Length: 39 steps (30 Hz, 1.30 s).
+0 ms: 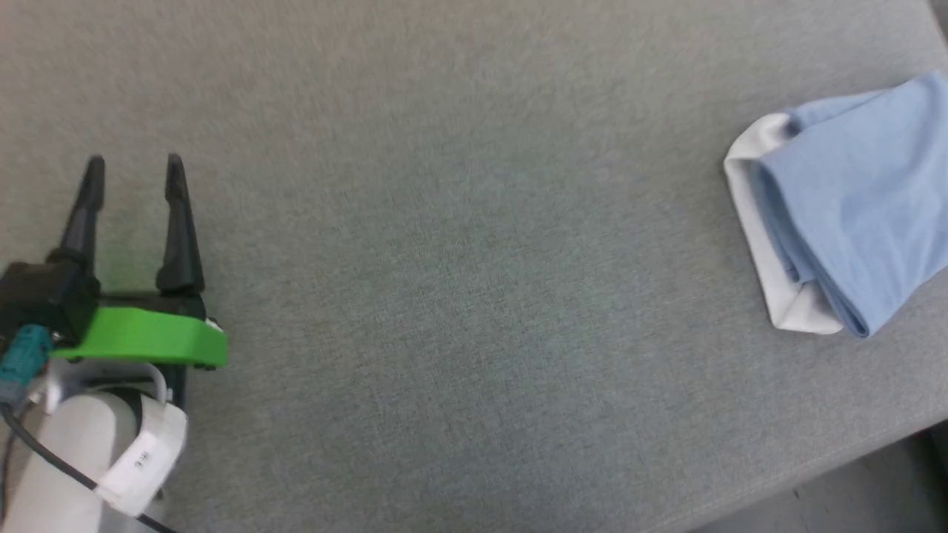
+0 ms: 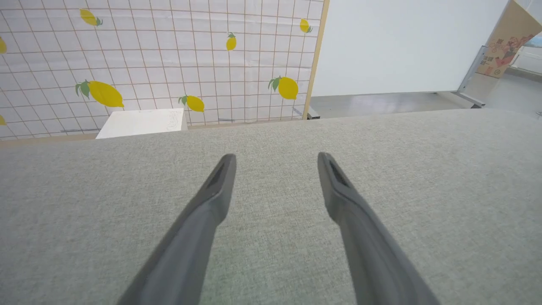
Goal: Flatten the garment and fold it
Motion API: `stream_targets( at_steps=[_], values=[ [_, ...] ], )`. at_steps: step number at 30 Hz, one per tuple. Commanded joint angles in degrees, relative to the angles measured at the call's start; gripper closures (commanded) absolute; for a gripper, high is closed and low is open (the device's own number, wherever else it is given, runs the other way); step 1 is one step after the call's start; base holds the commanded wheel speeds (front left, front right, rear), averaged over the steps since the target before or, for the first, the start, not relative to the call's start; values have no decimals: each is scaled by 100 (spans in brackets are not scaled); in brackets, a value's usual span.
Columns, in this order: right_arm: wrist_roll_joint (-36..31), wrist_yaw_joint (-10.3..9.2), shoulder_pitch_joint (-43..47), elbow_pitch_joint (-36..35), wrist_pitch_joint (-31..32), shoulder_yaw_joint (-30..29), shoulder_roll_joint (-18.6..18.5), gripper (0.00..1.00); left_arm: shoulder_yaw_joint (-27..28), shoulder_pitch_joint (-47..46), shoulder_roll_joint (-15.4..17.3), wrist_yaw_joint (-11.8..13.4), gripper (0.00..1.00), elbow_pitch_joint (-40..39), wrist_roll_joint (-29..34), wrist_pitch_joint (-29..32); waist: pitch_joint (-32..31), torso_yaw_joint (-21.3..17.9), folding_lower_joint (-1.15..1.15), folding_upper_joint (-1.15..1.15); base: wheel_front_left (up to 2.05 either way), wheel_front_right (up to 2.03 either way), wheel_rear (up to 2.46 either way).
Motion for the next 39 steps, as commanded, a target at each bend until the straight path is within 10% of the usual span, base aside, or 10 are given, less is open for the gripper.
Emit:
stream_targets(
  at_steps=[1, 24, 39],
  values=[
    [48, -11, -61, -147, -231, 57, 127, 0, 12, 72, -59, 28, 0, 88, -47, -105, -691, 162, 0, 0, 0, 0, 0],
    [-273, -11, 2403, -1808, -2629, -45, 2553, 0, -5, 567, -667, -70, 0, 1066, -384, -722, -2425, 1610, 0, 0, 0, 0, 0],
    [-690, -11, 3867, -1225, -3018, 2, 2939, 0, 93, 836, -837, -175, 0, 1459, -360, -765, -2686, 1985, 0, 0, 0, 0, 0]
  ],
)
